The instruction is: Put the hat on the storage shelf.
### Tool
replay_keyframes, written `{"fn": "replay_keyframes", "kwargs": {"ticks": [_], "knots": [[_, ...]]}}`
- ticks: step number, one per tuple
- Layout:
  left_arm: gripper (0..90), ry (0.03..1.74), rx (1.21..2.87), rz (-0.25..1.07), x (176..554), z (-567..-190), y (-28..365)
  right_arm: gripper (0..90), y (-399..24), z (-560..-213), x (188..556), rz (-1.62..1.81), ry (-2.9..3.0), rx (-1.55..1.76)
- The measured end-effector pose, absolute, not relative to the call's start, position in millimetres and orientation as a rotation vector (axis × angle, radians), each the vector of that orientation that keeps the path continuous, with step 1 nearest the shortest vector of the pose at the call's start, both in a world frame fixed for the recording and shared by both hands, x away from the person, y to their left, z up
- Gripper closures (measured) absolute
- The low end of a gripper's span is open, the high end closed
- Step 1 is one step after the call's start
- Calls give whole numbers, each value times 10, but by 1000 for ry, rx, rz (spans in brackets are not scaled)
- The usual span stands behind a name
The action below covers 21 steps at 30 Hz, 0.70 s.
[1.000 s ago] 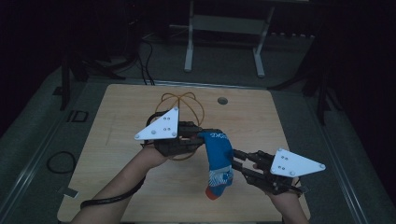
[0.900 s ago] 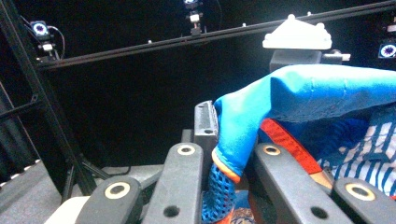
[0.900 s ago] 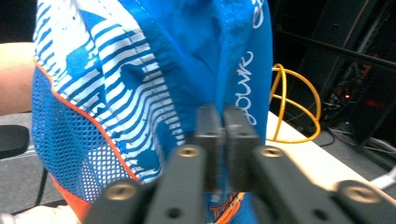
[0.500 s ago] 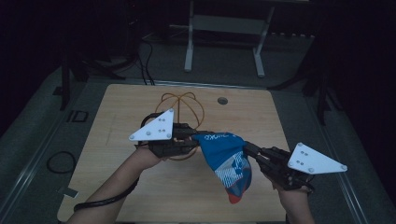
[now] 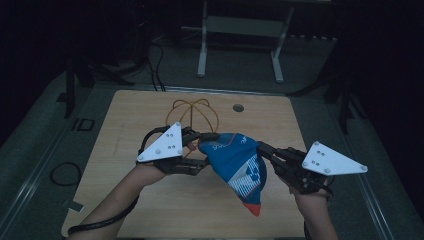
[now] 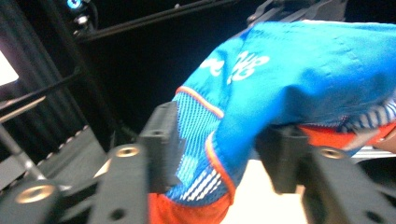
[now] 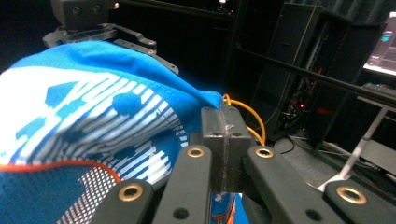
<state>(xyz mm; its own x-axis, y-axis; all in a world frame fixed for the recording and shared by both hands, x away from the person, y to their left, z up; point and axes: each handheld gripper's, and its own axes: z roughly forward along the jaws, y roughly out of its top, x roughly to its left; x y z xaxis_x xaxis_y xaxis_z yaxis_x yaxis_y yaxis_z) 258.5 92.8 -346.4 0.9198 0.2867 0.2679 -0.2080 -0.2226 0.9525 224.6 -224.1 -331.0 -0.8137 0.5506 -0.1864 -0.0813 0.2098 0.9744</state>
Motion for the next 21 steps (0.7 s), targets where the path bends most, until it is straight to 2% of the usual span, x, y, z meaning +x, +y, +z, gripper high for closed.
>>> {"fn": "replay_keyframes", "kwargs": {"ticks": [2, 16, 18, 20, 21], "knots": [[441, 87, 1745, 479, 2567, -3470, 980, 900, -2223, -3300, 2253, 1638, 1983, 430], [329, 295, 1740, 541, 2453, -3709, 1528, 900, -2226, -3198, 2432, 1649, 1929, 485], [270, 343, 1730, 551, 2456, -3778, 1611, 900, -2206, -3177, 2475, 1637, 1925, 490], [256, 388, 1706, 565, 2452, -3856, 1705, 900, -2182, -3161, 2523, 1629, 1922, 500], [200, 420, 1702, 575, 2456, -3893, 1747, 900, -2170, -3154, 2549, 1627, 1923, 502]]}}
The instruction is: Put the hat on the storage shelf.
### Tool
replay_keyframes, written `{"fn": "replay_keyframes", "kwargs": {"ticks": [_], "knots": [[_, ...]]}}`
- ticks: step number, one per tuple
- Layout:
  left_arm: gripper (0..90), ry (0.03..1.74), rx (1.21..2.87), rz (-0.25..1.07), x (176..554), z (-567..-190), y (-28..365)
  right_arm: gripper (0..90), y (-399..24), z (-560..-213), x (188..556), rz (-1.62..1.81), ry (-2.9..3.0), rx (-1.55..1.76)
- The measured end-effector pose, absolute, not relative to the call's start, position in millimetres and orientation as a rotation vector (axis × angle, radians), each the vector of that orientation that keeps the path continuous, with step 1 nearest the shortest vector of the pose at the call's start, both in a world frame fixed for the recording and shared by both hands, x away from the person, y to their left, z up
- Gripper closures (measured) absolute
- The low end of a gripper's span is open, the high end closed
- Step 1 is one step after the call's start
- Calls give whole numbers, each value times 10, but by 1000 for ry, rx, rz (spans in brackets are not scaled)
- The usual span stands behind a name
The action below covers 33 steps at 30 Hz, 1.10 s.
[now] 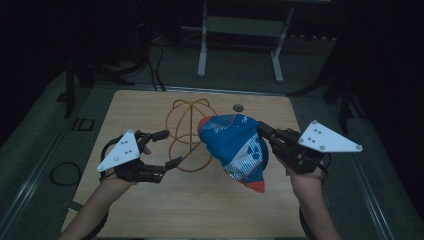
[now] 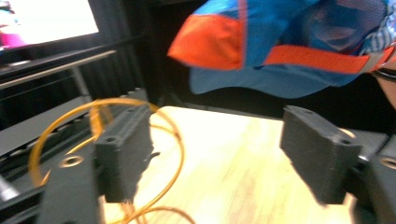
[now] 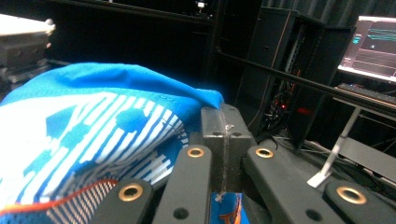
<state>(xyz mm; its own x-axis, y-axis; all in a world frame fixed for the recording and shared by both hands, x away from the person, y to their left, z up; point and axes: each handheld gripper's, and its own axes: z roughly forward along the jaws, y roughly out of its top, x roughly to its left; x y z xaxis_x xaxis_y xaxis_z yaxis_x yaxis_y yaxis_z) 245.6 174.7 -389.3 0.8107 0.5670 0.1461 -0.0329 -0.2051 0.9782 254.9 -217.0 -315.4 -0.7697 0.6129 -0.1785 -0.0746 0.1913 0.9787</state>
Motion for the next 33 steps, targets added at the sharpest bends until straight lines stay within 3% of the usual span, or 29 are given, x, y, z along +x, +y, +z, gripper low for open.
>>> {"fn": "replay_keyframes", "kwargs": {"ticks": [6, 21, 33], "knots": [[30, 579, 1716, 684, 2426, -4259, 1968, 900, -2078, -3093, 2708, 1633, 1917, 511], [27, 818, 1603, 760, 2200, -5200, 2249, 900, -1622, -2804, 3148, 1584, 1896, 527], [27, 841, 1615, 780, 2157, -5363, 2307, 900, -988, -2865, 3553, 1576, 1996, 548]]}}
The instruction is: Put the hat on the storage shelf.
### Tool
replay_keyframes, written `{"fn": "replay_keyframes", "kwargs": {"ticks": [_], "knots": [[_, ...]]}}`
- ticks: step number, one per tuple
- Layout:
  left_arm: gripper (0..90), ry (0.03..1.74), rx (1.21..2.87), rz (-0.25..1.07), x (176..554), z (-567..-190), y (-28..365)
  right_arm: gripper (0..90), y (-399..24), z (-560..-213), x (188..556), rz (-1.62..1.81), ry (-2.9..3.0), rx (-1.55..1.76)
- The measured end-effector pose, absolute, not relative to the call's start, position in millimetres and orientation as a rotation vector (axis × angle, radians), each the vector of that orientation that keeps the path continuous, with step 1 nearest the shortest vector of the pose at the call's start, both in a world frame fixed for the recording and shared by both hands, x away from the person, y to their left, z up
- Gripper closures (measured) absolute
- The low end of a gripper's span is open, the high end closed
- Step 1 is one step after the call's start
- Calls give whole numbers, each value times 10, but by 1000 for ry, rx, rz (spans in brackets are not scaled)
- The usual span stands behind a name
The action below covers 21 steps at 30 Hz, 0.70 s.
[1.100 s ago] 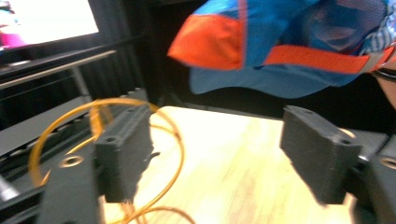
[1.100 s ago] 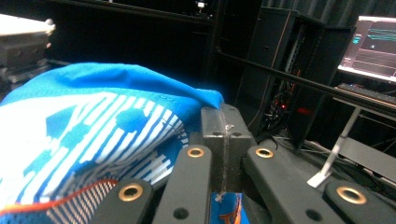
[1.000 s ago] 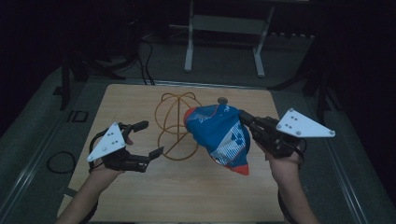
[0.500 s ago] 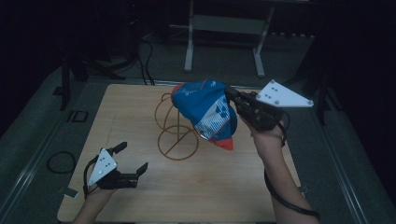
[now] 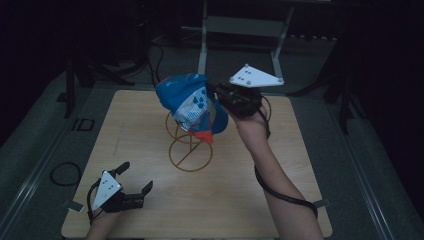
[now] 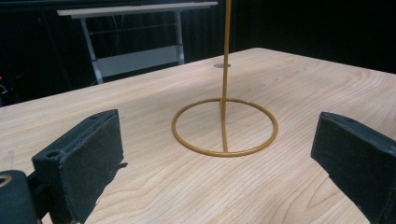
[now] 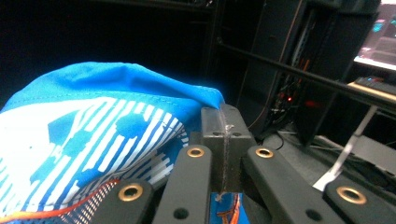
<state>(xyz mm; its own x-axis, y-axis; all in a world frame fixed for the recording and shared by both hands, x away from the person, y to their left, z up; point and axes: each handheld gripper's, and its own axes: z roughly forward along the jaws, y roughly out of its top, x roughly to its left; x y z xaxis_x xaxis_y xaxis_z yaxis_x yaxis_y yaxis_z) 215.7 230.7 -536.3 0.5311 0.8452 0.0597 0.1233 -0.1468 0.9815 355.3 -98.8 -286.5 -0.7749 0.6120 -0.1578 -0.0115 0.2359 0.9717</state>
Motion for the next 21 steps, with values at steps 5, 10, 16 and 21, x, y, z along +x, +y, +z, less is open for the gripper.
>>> {"fn": "replay_keyframes", "kwargs": {"ticks": [5, 10, 16, 21], "knots": [[27, 858, 1601, 776, 2162, -5384, 2352, 900, -701, -2979, 3648, 1557, 2058, 534], [28, 866, 1594, 748, 2159, -5414, 2396, 900, -520, -3090, 3689, 1513, 2105, 513], [28, 864, 1601, 737, 2172, -5434, 2394, 900, -449, -3205, 3763, 1504, 2160, 524], [28, 866, 1600, 733, 2173, -5431, 2390, 900, -416, -3281, 3779, 1498, 2195, 524]]}}
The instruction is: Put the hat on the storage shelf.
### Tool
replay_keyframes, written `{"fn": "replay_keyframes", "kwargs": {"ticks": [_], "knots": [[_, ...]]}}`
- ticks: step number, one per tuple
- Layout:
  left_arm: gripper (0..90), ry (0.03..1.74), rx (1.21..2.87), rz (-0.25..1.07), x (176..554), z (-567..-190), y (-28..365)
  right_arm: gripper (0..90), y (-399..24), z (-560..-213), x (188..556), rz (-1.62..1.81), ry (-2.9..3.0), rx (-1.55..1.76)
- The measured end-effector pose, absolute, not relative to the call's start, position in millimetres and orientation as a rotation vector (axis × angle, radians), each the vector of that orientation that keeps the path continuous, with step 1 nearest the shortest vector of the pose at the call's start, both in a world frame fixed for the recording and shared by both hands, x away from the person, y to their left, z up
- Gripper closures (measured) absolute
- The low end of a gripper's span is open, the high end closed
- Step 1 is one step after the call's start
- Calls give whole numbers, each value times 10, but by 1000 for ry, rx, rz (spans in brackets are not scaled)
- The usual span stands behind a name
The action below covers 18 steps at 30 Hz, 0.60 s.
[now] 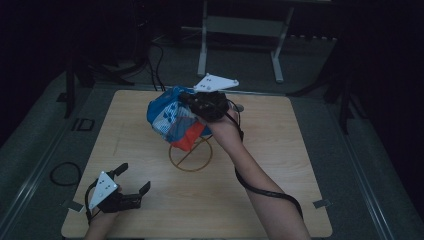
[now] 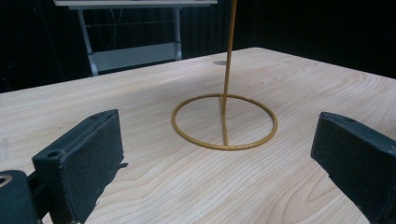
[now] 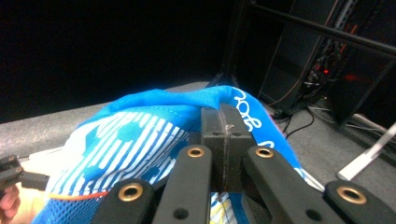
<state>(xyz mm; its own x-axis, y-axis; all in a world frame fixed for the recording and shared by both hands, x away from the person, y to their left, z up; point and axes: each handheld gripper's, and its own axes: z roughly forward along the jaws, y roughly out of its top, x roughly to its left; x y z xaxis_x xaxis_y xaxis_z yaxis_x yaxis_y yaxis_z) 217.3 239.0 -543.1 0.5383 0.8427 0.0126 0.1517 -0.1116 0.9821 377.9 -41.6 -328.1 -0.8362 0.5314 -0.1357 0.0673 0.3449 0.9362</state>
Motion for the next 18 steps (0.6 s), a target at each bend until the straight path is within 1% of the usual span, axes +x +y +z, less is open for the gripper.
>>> {"fn": "replay_keyframes", "kwargs": {"ticks": [7, 17, 18], "knots": [[27, 864, 1611, 724, 2180, -5452, 2383, 900, -464, -3415, 3802, 1448, 2215, 540], [28, 869, 1617, 705, 2189, -5475, 2385, 899, -709, -3517, 3832, 1476, 2210, 579], [28, 871, 1618, 706, 2191, -5477, 2384, 888, -732, -3521, 3828, 1482, 2212, 587]]}}
